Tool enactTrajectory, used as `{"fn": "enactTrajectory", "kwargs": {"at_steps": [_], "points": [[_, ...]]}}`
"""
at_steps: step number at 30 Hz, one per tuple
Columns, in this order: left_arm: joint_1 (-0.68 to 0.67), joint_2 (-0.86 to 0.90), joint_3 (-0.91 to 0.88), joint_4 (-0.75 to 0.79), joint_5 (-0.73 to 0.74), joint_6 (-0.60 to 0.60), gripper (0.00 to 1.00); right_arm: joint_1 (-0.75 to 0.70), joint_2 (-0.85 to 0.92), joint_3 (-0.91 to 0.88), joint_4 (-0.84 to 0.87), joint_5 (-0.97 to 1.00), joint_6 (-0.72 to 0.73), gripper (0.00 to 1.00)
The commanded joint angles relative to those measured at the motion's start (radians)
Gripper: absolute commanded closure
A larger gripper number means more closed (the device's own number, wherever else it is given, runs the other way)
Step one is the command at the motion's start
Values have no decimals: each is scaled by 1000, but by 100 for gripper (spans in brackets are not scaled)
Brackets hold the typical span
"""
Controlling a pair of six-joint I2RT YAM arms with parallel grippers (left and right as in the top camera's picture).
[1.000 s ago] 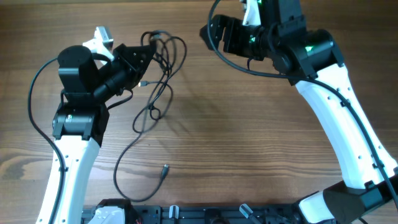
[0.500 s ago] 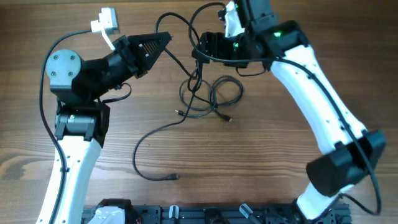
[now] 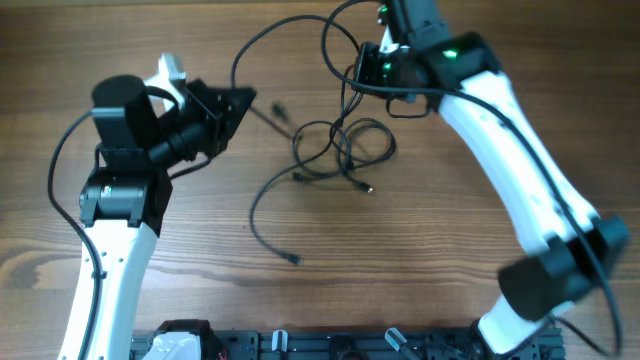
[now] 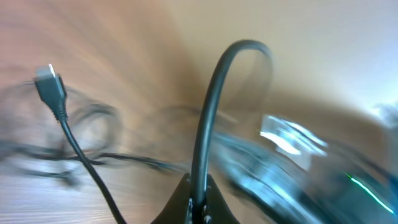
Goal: Untangle cables
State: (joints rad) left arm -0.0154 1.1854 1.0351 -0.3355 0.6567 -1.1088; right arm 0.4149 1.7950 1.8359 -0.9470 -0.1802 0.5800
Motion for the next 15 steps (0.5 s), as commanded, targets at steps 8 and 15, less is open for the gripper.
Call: {"fn": "enactTrajectory", "kwargs": {"at_steps": [8,15], "points": [[5,-3,-3,-303,-614,59,92,0,-262,6,44,-63,42,96],[-3,14,-3,-243,-330,257,59,0,-241,5,137,-302,14,96]]}}
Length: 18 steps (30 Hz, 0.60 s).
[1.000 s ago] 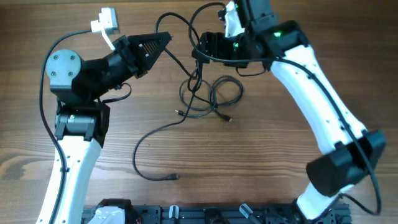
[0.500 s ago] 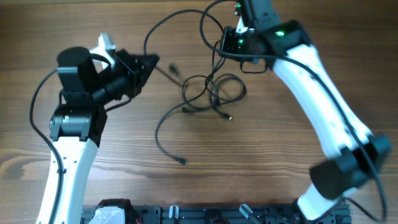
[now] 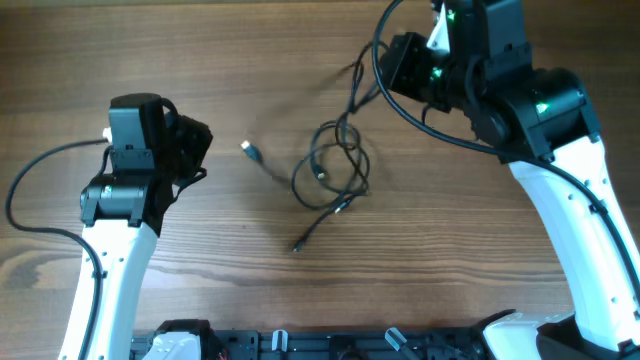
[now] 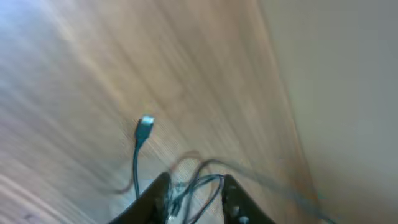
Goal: Untangle cables
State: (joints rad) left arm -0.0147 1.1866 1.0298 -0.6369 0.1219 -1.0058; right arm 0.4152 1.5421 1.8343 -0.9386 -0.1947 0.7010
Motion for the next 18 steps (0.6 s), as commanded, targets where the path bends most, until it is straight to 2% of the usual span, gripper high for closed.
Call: {"fn": "enactTrajectory", "kwargs": {"at_steps": [1,2,3,6,8,9,10,12,13,15,17,18], "points": [[-5,14,3,81,275,190,54,0,12,6,192,-381,-111,96],[-5,14,3,126,400,251,48,0,12,6,268,-478,-109,93],[-6,14,3,146,458,274,45,0,12,6,288,-485,-93,92],[-9,14,3,207,628,326,43,0,14,6,264,-483,-81,93],[-22,14,3,280,740,325,39,0,14,6,257,-486,-58,84],[-36,14,3,312,779,325,33,0,14,6,257,-497,-46,77],[-47,14,3,336,803,321,29,0,14,6,261,-513,-47,76],[-79,14,3,416,863,249,27,0,14,6,258,-517,-46,78],[-93,14,3,461,861,197,28,0,14,6,257,-518,-46,83],[-112,19,3,508,843,182,28,0,14,6,253,-544,-50,94],[-113,24,3,501,826,183,37,0,14,6,233,-537,-113,95],[-113,26,3,493,813,183,39,0,14,6,209,-507,-166,91]]}}
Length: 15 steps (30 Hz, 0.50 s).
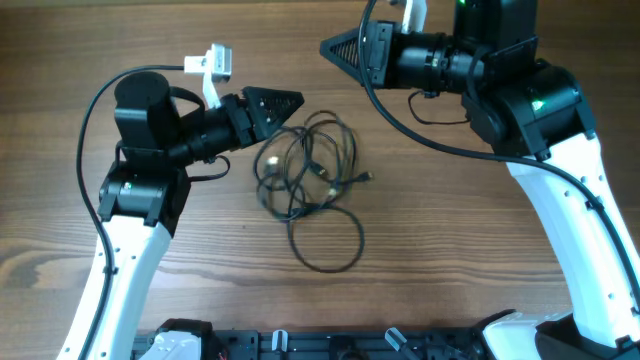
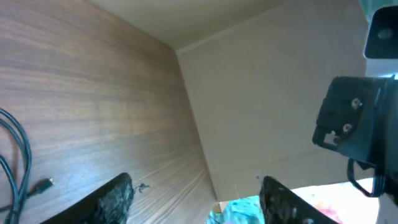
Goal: Untangle cables
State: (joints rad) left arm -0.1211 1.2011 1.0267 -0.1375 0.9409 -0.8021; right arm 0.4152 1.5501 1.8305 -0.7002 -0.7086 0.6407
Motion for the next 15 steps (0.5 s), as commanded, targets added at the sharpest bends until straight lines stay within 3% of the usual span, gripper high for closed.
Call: {"fn": "enactTrajectory", "kwargs": {"at_steps": [1,2,5,7,11,15], "points": [[-6,15,6,-37,-50,-13,42,0,6,10,-102,114,-127,79],[-6,18,6,-120,-157,-14,45,0,11,9,-210,262,-116,71],[-6,30,6,-328,-451,-13,47,0,43,8,-365,386,-122,55],[-6,53,6,-438,-573,-5,48,0,84,8,-415,395,-150,44],[-69,167,6,-458,-497,139,34,0,187,8,-415,322,-142,40],[-157,306,6,-446,-622,148,32,0,275,8,-419,259,-150,40]]}}
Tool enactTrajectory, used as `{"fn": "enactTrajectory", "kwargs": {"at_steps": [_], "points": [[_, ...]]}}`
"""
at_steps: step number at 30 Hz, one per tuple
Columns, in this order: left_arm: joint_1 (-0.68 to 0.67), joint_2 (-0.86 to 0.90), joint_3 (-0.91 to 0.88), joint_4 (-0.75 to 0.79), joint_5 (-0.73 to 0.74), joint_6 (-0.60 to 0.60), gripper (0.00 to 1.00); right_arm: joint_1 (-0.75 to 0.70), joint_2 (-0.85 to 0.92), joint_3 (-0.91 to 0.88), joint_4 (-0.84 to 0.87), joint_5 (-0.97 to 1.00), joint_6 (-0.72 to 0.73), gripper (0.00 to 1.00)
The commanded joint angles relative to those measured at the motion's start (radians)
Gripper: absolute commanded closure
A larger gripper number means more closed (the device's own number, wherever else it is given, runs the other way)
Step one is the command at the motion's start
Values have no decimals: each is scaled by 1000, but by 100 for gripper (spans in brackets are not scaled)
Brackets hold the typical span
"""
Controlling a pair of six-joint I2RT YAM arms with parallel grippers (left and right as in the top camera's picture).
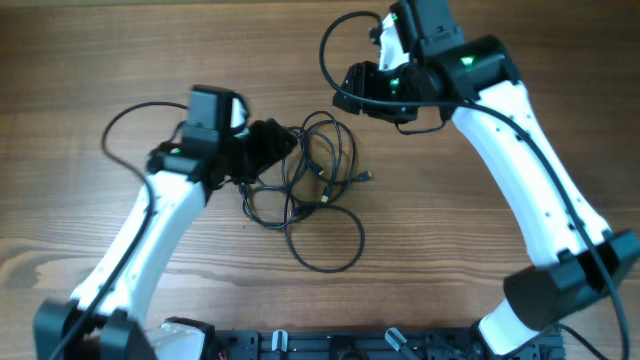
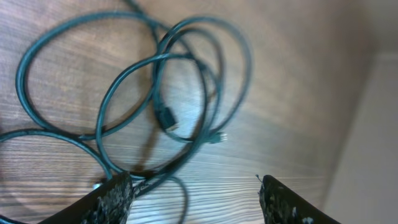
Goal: Untangle cables
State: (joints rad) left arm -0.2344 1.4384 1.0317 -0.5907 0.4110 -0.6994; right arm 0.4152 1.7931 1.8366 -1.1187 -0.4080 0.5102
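Note:
A tangle of dark cables [image 1: 318, 178] lies in the middle of the wooden table, with one big loop [image 1: 325, 243] spread toward the front. My left gripper [image 1: 275, 148] is down at the tangle's left edge. The left wrist view shows it [image 2: 194, 190] open wide over overlapping loops [image 2: 161, 112], and one strand runs close by its left finger [image 2: 112, 200]. A small plug [image 2: 165, 117] lies inside the loops. My right gripper [image 1: 352, 82] hovers above the tangle's upper right; its jaws are too dark to read.
The table [image 1: 120, 60] is bare wood round the tangle. A black rack [image 1: 300, 345] runs along the front edge. Each arm's own lead arcs beside it, left [image 1: 120, 125] and right [image 1: 330, 45]. A pale wall [image 2: 376, 137] borders the table in the left wrist view.
My left gripper was raised to the left of the tangle; it is now low at its left edge, still open. The right arm has changed pose and sits nearer. The tangle lies much as before.
At first the cables were spread wide, my left gripper was shut on a strand, and other strands reached up to the right gripper. Then they were a tighter bunch under the right gripper. Later the tangle lay on the table with both grippers clear; now the left one is open over it.

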Motion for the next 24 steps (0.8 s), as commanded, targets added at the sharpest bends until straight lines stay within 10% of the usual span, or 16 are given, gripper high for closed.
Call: {"fn": "enactTrajectory", "kwargs": {"at_steps": [1,6,10,17,24], "points": [[-71,119,1,27,-95,65,32,0,35,2,-2,-42,-41,40],[-155,227,1,53,-144,94,36,0,34,2,-4,-42,-40,32],[-161,220,5,53,-116,94,96,0,34,2,-26,-42,-42,32],[-135,-96,239,90,48,93,96,0,34,2,-25,-38,-54,38],[-77,-308,272,455,42,-87,96,0,34,2,-15,-87,-47,33]]}}
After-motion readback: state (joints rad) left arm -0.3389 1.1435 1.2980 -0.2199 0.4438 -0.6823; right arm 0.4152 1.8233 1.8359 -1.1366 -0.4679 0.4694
